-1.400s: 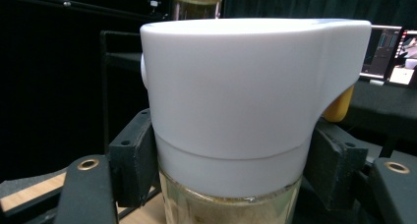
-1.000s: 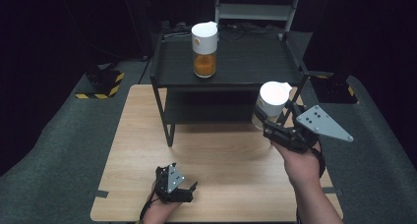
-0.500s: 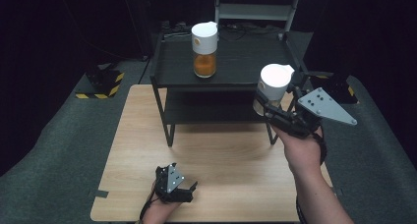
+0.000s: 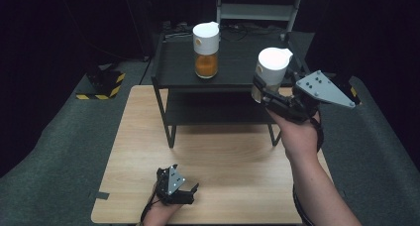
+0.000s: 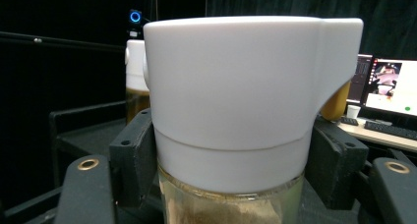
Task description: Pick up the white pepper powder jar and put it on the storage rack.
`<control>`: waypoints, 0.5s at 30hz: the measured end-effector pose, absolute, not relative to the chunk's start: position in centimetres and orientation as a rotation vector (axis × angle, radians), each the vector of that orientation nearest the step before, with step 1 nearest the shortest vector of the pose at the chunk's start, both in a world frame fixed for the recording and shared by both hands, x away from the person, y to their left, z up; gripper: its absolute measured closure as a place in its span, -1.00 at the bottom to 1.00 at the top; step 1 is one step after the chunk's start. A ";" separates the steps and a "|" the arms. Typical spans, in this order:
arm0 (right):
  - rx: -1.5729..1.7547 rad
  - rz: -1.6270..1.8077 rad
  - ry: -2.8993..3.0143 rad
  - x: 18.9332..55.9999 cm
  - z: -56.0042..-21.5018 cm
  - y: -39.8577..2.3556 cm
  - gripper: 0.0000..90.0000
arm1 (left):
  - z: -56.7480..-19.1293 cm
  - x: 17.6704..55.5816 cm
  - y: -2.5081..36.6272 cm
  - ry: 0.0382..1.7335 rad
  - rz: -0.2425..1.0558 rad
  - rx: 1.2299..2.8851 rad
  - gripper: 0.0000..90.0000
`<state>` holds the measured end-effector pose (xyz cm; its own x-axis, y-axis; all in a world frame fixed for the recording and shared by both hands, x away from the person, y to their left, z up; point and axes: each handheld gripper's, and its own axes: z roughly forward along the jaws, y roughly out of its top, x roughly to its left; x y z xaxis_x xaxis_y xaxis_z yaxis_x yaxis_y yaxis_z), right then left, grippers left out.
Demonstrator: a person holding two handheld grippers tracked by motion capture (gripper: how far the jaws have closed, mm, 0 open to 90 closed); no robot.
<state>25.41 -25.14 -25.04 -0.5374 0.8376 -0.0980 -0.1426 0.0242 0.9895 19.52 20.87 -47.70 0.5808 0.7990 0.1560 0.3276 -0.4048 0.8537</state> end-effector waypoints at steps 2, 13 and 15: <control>0.733 1.618 1.538 25.6 -24.9 -25.1 -0.33 | -47.7 19.5 20.9 0.898 0.720 1.983 -0.98; 0.759 1.610 1.534 28.2 -23.8 -23.7 -0.33 | -47.7 19.6 21.2 0.907 0.704 1.971 -0.98; 0.765 1.611 1.531 28.4 -23.7 -23.6 -0.33 | -47.7 19.6 21.2 0.906 0.703 1.970 -0.98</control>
